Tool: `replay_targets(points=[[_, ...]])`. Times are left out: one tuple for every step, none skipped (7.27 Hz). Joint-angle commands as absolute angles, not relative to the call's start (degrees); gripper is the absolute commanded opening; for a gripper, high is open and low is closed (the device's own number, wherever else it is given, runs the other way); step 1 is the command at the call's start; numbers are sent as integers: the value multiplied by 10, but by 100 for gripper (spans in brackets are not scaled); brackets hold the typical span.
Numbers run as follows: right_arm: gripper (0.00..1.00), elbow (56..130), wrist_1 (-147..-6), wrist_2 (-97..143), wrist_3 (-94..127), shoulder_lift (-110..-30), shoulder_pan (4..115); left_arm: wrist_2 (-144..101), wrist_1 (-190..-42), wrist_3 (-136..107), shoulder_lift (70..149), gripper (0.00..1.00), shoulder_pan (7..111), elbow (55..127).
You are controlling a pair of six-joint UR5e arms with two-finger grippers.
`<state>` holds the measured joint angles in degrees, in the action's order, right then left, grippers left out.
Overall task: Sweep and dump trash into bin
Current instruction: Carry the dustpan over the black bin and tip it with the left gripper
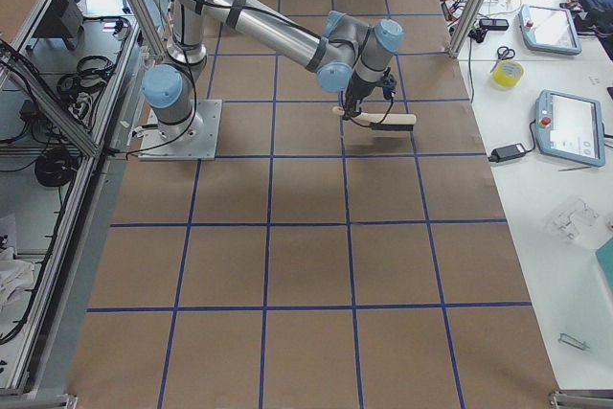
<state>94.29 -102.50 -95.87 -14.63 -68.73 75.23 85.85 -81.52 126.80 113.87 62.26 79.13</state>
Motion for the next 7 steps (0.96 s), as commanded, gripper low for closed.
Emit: replay_targets(points=[[0, 948, -1034, -983, -202, -683, 717, 862, -892, 1399, 1130, 4, 554, 739], [0, 950, -1040, -986, -204, -674, 708, 863, -917, 1445, 1133, 4, 511, 713], [0, 952, -1040, -995, -220, -674, 702, 866, -923, 1506, 1141, 4, 471, 694], [0, 963, -1035, -994, -235, -678, 681, 887, -920, 1575, 1152, 4, 430, 676], [0, 972, -1040, -992, -223, -681, 681, 900, -906, 1647, 1163, 3, 405, 655], [0, 972, -1040, -992, -222, -683, 680, 914, -884, 1695, 1178, 2, 394, 625], [0, 977, -1040, -989, -218, -683, 682, 925, -856, 1741, 1199, 2, 387, 597]])
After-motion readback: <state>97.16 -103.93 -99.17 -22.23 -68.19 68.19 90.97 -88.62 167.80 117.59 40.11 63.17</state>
